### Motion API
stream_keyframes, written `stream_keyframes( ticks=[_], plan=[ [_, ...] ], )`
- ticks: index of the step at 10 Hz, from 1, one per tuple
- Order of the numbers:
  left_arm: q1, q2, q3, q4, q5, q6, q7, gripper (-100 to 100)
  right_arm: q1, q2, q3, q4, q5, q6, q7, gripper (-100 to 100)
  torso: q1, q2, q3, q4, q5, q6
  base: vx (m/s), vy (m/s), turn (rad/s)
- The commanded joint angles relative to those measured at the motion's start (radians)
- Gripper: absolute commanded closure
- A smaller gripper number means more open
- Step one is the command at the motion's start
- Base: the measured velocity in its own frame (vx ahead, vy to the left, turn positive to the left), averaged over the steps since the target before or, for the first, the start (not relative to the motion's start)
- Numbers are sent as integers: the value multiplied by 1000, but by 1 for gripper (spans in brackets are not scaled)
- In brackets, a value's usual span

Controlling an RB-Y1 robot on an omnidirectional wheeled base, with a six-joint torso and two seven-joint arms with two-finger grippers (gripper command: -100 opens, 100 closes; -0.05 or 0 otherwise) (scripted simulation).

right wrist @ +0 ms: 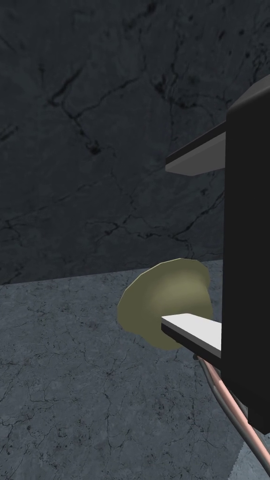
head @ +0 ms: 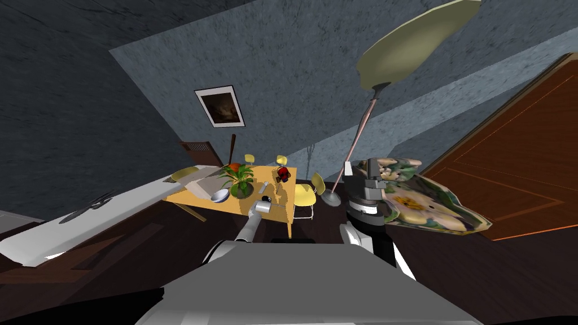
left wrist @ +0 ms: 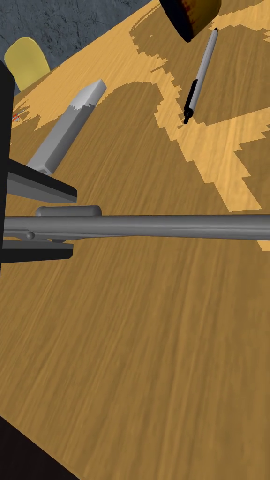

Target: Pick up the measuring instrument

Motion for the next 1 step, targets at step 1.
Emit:
stream_keyframes(
  ticks=[1],
  plan=[
    [0,0,0,0,0,0,0,0,0,0,0,0,0,0,0,0,0,0,0,0,0,0,0,0,0]
  ],
)
